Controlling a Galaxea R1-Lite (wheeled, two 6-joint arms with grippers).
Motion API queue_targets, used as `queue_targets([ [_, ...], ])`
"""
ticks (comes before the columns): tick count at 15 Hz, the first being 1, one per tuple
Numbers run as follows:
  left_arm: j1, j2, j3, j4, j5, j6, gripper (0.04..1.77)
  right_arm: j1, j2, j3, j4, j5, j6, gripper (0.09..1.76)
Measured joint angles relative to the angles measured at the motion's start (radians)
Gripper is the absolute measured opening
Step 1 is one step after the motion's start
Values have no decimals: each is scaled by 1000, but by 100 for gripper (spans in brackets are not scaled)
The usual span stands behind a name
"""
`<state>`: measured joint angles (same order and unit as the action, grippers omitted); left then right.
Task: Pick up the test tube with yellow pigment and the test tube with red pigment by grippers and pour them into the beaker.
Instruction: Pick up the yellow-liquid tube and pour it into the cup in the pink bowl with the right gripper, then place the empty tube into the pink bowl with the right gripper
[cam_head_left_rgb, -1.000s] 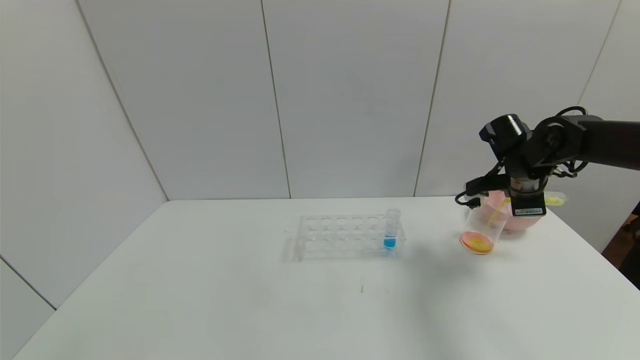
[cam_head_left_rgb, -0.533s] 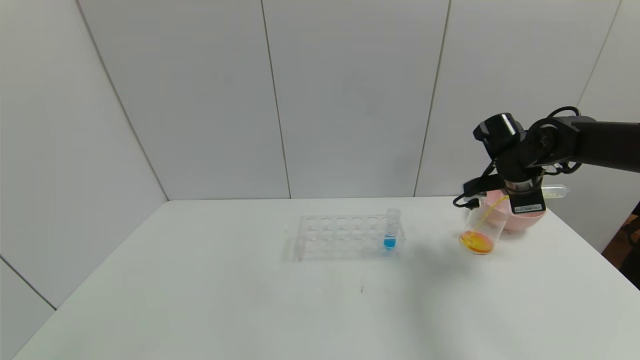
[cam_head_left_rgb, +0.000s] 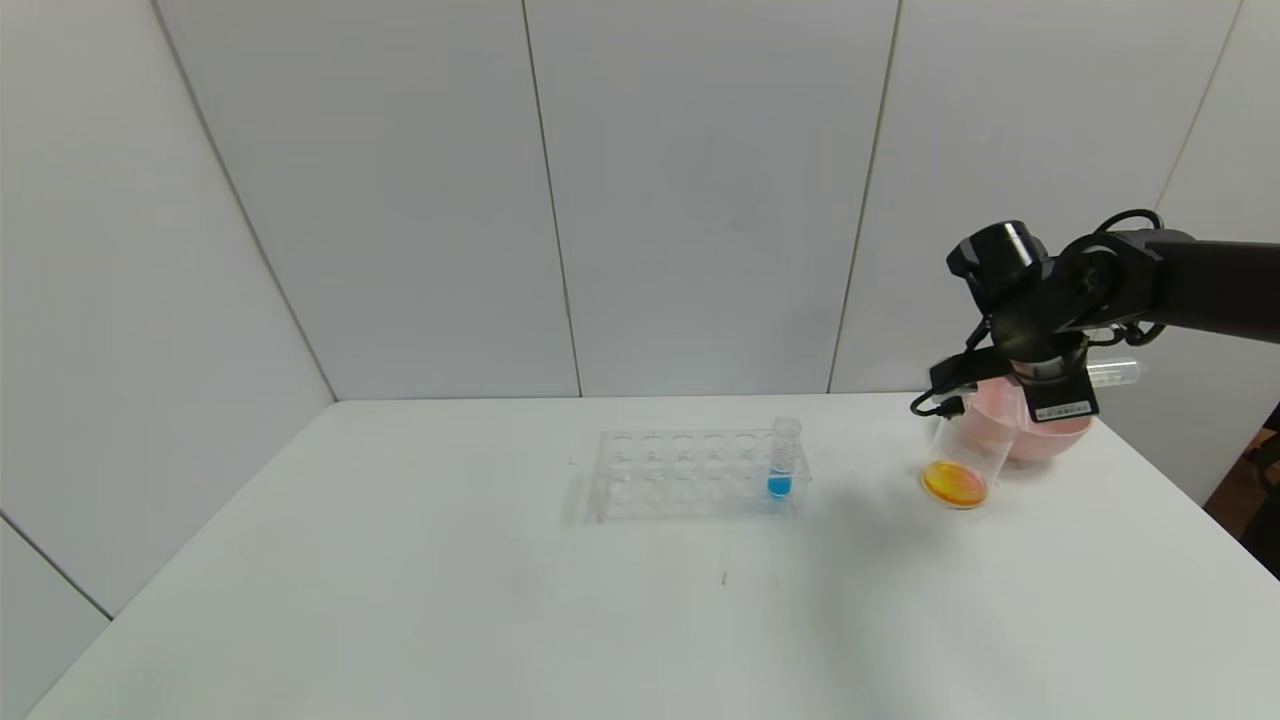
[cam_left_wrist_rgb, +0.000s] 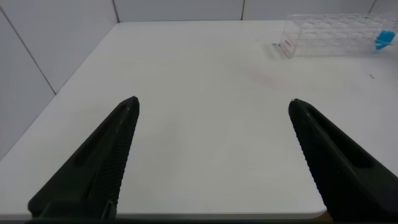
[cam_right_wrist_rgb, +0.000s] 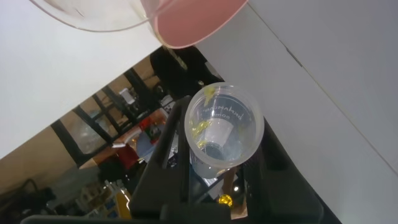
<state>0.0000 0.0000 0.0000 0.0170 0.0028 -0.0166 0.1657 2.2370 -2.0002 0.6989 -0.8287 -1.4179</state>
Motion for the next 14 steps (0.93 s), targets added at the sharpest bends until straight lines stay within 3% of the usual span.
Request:
queue_targets([
  [11,0,0,0,0,0,0,172,3,-28,0,-16,-6,-25,55],
  [14,0,0,0,0,0,0,172,-20,-62,8,-14,99,2,55],
])
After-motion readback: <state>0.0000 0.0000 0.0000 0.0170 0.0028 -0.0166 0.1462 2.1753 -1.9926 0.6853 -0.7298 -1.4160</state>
